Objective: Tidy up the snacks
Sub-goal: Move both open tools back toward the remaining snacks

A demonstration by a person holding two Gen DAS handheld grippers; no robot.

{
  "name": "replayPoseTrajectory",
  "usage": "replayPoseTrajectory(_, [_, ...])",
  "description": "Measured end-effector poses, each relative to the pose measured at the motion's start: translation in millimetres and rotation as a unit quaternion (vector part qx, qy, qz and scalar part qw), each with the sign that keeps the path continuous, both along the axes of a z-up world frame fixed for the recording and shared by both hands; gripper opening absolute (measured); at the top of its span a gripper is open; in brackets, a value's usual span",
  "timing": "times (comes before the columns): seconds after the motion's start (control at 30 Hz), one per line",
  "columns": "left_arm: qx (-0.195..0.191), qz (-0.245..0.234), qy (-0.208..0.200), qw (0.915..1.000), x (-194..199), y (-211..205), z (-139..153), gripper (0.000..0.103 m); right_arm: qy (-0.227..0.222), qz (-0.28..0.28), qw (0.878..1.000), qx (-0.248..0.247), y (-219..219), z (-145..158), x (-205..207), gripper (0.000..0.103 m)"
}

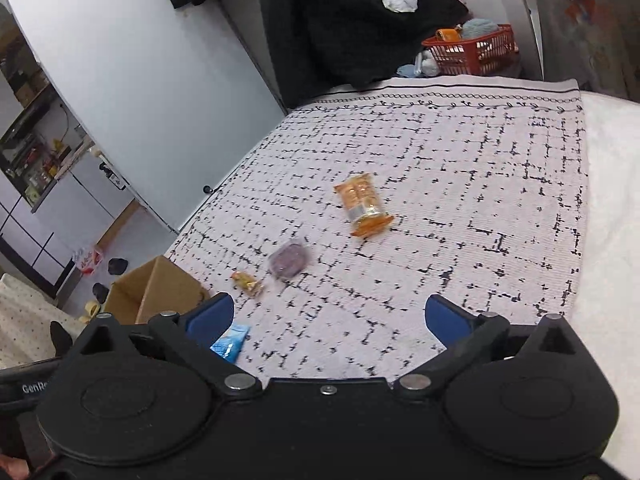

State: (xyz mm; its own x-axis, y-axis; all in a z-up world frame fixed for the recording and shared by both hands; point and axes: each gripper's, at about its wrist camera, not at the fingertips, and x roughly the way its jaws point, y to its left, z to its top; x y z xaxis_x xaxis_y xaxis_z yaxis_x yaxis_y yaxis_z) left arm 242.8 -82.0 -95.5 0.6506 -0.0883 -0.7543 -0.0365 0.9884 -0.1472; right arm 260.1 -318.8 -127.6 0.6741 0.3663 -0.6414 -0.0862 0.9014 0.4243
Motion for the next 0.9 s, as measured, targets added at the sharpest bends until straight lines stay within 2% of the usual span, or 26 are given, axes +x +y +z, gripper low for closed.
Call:
replayPoseTrajectory(0.23, [0.036,-0.011,0.002,0.9993,10,-20,-16,0.086,0.013,0.003,0.999,0.030,-11,-18,14,0.100])
replayPoseTrajectory(0.37, [0.051,-0.010,0.014,0.9986,19,-27,-29,0.073,0.025,0.007,0.999,0.042,-13,-28,25,0.096])
replayPoseTrajectory(0.6, [0.101,-0.008,0.022,0.9947,35,-41,-53,0.064,0.033,0.011,0.998,0.059,-19,-40,40,0.094])
replayPoseTrajectory(0.9, [0.164,0.015,0.039,0.9856,52,-46,-83,0.062,0.040,0.022,0.998,0.047,-18,-54,64,0.091])
